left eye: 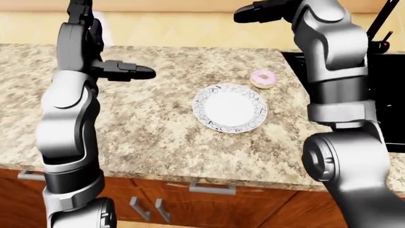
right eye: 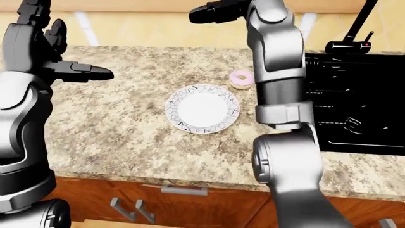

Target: Place the pastries on the plates.

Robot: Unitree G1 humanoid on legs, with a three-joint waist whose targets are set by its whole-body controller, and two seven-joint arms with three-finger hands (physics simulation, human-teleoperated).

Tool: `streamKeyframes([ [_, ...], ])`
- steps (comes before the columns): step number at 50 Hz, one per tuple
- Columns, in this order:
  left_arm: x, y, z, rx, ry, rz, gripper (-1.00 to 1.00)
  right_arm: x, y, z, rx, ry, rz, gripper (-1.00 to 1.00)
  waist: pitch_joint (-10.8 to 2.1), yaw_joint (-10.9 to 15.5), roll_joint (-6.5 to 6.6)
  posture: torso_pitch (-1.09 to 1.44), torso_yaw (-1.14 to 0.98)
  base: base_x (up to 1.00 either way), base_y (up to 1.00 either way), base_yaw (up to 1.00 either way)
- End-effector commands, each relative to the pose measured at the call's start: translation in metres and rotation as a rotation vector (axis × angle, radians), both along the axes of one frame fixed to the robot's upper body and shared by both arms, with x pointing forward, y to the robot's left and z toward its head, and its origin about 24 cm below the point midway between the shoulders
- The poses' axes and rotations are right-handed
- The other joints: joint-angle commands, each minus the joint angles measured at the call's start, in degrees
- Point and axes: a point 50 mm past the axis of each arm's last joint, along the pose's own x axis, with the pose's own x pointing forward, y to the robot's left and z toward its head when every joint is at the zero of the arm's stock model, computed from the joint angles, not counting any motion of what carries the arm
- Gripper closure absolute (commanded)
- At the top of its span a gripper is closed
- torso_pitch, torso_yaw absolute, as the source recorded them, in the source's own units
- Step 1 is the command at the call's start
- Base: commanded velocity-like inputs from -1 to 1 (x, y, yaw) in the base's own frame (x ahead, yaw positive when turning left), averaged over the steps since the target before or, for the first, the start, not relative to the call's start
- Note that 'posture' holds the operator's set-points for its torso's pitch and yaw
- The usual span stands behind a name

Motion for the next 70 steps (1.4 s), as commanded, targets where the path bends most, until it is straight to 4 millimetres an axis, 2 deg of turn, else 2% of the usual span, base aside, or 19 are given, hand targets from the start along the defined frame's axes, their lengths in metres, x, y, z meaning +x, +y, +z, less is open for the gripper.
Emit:
streamKeyframes([
  [1, -0.007, 0.000, 0.017, 0.014, -0.089, 0.004, -1.00, 0.002, 0.000, 0.021, 0.002, -0.101, 0.013, -1.00, -1.35, -0.09, 0.45, 0.00, 0.00, 0.00, 0.00, 0.00],
  [4, -0.006, 0.000, 0.017, 0.014, -0.087, 0.003, -1.00, 0.016, -0.002, 0.016, -0.008, -0.072, 0.004, -1.00, -1.63, 0.02, 0.45, 0.00, 0.00, 0.00, 0.00, 0.00],
  [9, -0.007, -0.001, 0.022, 0.009, -0.092, 0.001, -1.00, 0.031, -0.015, -0.013, 0.011, -0.001, -0.050, -1.00, -1.85, 0.48, 0.29, 0.00, 0.00, 0.00, 0.00, 0.00],
  [12, -0.008, 0.002, 0.028, -0.025, -0.089, 0.008, -1.00, 0.034, -0.028, -0.025, 0.019, 0.017, -0.118, -1.00, -1.97, 0.82, 0.01, 0.00, 0.00, 0.00, 0.00, 0.00],
  [13, -0.008, 0.003, 0.028, -0.031, -0.080, 0.014, -1.00, 0.035, -0.035, -0.035, 0.012, 0.044, -0.163, -1.00, -1.97, 0.94, -0.06, 0.00, 0.00, 0.00, 0.00, 0.00],
  [21, -0.008, 0.003, 0.027, -0.077, -0.051, 0.010, -1.00, 0.036, -0.057, -0.060, 0.050, 0.108, -0.340, -1.00, -2.00, 1.30, -0.01, 0.00, 0.00, 0.00, 0.00, 0.00],
  [27, -0.010, 0.001, 0.029, -0.049, -0.040, -0.003, -1.00, 0.035, -0.065, -0.078, 0.063, 0.136, -0.426, -1.00, -1.95, 1.21, -0.15, 0.00, 0.00, 0.00, 0.00, 0.00],
  [31, -0.019, 0.003, 0.043, -0.030, -0.067, -0.011, -1.00, 0.035, -0.065, -0.079, 0.075, 0.105, -0.440, -1.00, -1.50, 1.06, -0.25, 0.02, 0.00, 0.00, 0.00, 0.00],
  [37, -0.034, 0.002, 0.056, -0.015, -0.097, -0.013, -1.00, 0.035, -0.061, -0.082, 0.055, 0.091, -0.448, -1.00, -0.02, 0.83, -0.15, 0.06, 0.00, 0.00, 0.00, 0.00],
  [42, -0.041, 0.000, 0.056, -0.013, -0.107, -0.024, -1.00, 0.034, -0.064, -0.082, 0.053, 0.076, -0.480, -1.00, 1.15, 0.86, -0.14, 0.10, 0.00, 0.00, 0.00, 0.00],
  [46, -0.042, 0.002, 0.054, -0.011, -0.109, -0.018, -1.00, 0.036, -0.057, -0.077, 0.034, 0.083, -0.463, -1.00, 2.01, 0.82, -0.14, 0.12, 0.00, 0.00, 0.00, 0.00],
  [57, -0.041, 0.004, 0.055, -0.010, -0.113, -0.015, -1.00, 0.036, -0.048, -0.077, -0.040, 0.129, -0.553, -1.00, 4.42, 0.78, -0.31, 0.19, 0.00, 0.00, 0.00, 0.00],
  [70, -0.040, 0.006, 0.054, -0.005, -0.112, -0.007, -1.00, 0.031, -0.052, -0.079, -0.055, 0.152, -0.754, -1.00, 6.91, 0.98, -0.15, 0.28, 0.00, 0.00, 0.00, 0.00],
])
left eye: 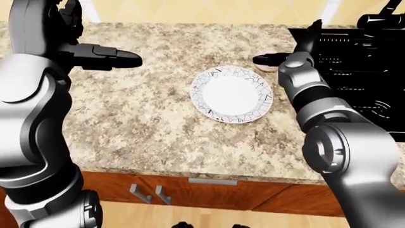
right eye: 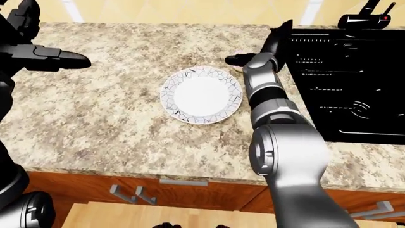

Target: Place the pastries on the plates.

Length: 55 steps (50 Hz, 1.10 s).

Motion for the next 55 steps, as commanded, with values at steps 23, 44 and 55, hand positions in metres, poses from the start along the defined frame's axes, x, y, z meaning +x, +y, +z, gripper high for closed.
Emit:
streamKeyframes([
  [23, -0.007, -0.002, 0.012, 0.033, -0.080, 0.008, -1.00, -0.005, -0.003, 0.038, -0.018, -0.167, -0.083, -1.00, 2.03, -0.28, 0.20, 0.42, 0.00, 0.00, 0.00, 0.00],
  [44, -0.011, 0.005, 0.013, 0.039, -0.088, 0.022, -1.00, -0.002, 0.009, 0.040, -0.006, -0.158, -0.015, -1.00, 3.46, -0.63, 0.21, 0.42, 0.00, 0.00, 0.00, 0.00],
  [55, -0.011, 0.005, 0.014, 0.041, -0.090, 0.023, -1.00, -0.001, 0.010, 0.041, -0.005, -0.164, -0.006, -0.05, 3.67, -0.66, 0.12, 0.42, 0.00, 0.00, 0.00, 0.00],
])
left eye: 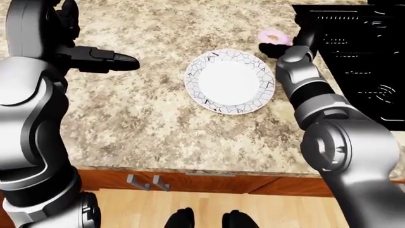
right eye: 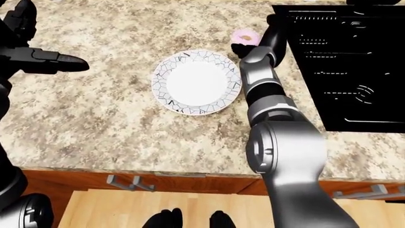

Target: Place the pastries on the plates.

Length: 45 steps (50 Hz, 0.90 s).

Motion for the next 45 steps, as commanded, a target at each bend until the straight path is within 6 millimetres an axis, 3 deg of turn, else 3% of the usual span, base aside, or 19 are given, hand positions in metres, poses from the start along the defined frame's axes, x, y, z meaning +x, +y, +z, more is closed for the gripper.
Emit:
streamKeyframes([
  [1, -0.010, 0.001, 0.016, 0.017, -0.091, 0.010, -1.00, -0.001, 0.002, 0.026, -0.014, -0.091, 0.008, -0.01, -2.50, 0.05, 0.17, 0.42, 0.00, 0.00, 0.00, 0.00],
  [7, -0.014, 0.004, 0.015, 0.016, -0.093, 0.016, -1.00, -0.001, 0.001, 0.024, -0.019, -0.087, 0.004, 0.46, -2.64, -0.04, 0.10, 0.42, 0.00, 0.00, 0.00, 0.00],
  [11, -0.016, 0.005, 0.015, 0.015, -0.095, 0.025, -1.00, -0.002, 0.000, 0.024, -0.037, -0.082, -0.005, 1.00, -2.70, -0.06, 0.09, 0.42, 0.00, 0.00, 0.00, 0.00],
  [16, -0.017, 0.005, 0.015, 0.017, -0.096, 0.029, -1.00, -0.002, -0.003, 0.027, -0.053, -0.089, -0.012, 1.00, -2.75, 0.00, 0.10, 0.42, 0.00, 0.00, 0.00, 0.00],
  [31, -0.015, 0.001, 0.012, 0.019, -0.088, 0.015, -1.00, -0.008, -0.015, 0.067, -0.232, -0.177, 0.034, 1.00, -2.07, -0.02, 0.22, 0.42, 0.00, 0.00, 0.00, 0.00],
  [41, -0.012, -0.002, 0.006, 0.023, -0.079, 0.009, -1.00, -0.009, -0.003, 0.097, -0.352, -0.207, 0.365, 1.00, -1.76, -0.45, 0.23, 0.42, 0.00, 0.00, 0.00, 0.00],
  [45, -0.010, -0.005, 0.007, 0.024, -0.080, 0.005, -1.00, -0.012, -0.001, 0.110, -0.389, -0.234, 0.411, 1.00, -1.71, -0.51, 0.22, 0.42, 0.00, 0.00, 0.00, 0.00],
])
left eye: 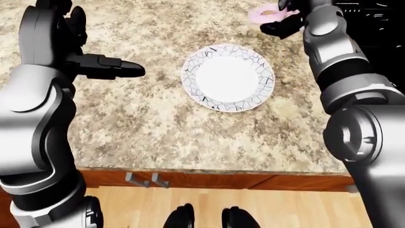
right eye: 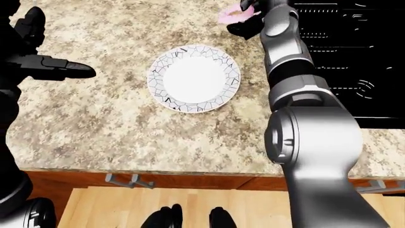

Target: Place the pastries on the plates.

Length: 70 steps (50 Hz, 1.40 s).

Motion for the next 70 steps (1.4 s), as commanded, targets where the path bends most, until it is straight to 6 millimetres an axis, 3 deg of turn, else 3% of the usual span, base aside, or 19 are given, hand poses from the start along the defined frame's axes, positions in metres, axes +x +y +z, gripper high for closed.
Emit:
streamKeyframes([
  [1, -0.009, 0.001, 0.018, 0.016, -0.098, 0.011, -1.00, -0.011, 0.003, 0.038, -0.018, -0.133, 0.053, 1.00, -2.74, -0.02, 0.09, 0.42, 0.00, 0.00, 0.00, 0.00],
  [9, -0.009, 0.000, 0.017, 0.001, -0.089, 0.004, -1.00, -0.016, 0.018, 0.055, -0.018, -0.170, 0.272, 1.00, -2.50, -0.37, 0.11, 0.41, 0.00, 0.00, 0.00, 0.00],
  [17, -0.009, 0.000, 0.018, 0.002, -0.092, -0.001, -1.00, -0.017, 0.029, 0.055, -0.027, -0.134, 0.442, 1.00, -3.88, -0.57, 0.11, 0.33, 0.00, 0.00, 0.00, 0.00],
  [29, -0.010, 0.000, 0.019, 0.007, -0.090, -0.003, -1.00, -0.009, 0.048, 0.021, -0.080, 0.064, 0.641, 1.00, -8.40, -0.78, 0.22, 0.21, 0.00, 0.00, 0.00, 0.00],
  [42, -0.008, 0.000, 0.017, 0.002, -0.092, 0.002, -1.00, -0.004, 0.062, -0.002, -0.032, 0.135, 0.708, 1.00, -13.57, -0.33, 0.64, 0.09, 0.00, 0.00, 0.00, 0.00],
  [52, -0.007, -0.002, 0.017, 0.005, -0.095, -0.004, -1.00, -0.005, 0.065, -0.011, -0.035, 0.181, 0.812, 1.00, -14.35, 0.00, 0.78, 0.09, 0.00, 0.00, 0.00, 0.00],
  [70, -0.004, -0.003, 0.012, 0.012, -0.088, -0.001, -1.00, -0.011, 0.045, -0.028, -0.031, 0.306, 0.945, 1.00, -14.75, 0.24, 0.61, 0.09, 0.00, 0.00, 0.00, 0.00],
])
